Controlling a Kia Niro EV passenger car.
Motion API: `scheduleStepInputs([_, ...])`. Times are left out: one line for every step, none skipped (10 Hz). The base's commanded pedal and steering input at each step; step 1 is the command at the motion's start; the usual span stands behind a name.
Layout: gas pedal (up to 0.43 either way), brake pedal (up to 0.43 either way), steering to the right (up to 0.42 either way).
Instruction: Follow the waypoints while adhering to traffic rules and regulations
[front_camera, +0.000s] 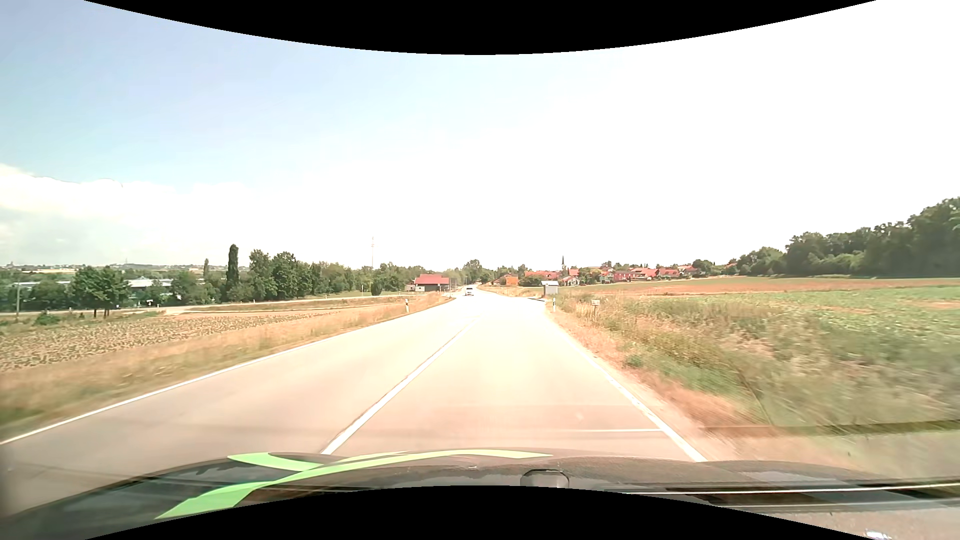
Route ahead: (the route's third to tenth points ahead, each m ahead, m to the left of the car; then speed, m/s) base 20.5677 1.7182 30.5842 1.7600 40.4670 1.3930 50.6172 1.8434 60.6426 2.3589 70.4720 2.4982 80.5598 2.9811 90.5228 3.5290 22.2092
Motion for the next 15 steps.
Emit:
scheduleStepInputs([0.079,0.0,0.0])
scheduleStepInputs([0.087,0.0,0.0])
scheduleStepInputs([0.087,0.0,-0.002])
scheduleStepInputs([0.087,0.0,-0.003])
scheduleStepInputs([0.11,0.0,-0.003])
scheduleStepInputs([0.15,0.0,-0.003])
scheduleStepInputs([0.15,0.0,-0.003])
scheduleStepInputs([0.157,0.0,-0.003])
scheduleStepInputs([0.169,0.0,-0.002])
scheduleStepInputs([0.169,0.0,-0.003])
scheduleStepInputs([0.169,0.0,-0.003])
scheduleStepInputs([0.169,0.0,-0.002])
scheduleStepInputs([0.169,0.0,-0.003])
scheduleStepInputs([0.169,0.0,-0.002])
scheduleStepInputs([0.157,0.0,-0.002])
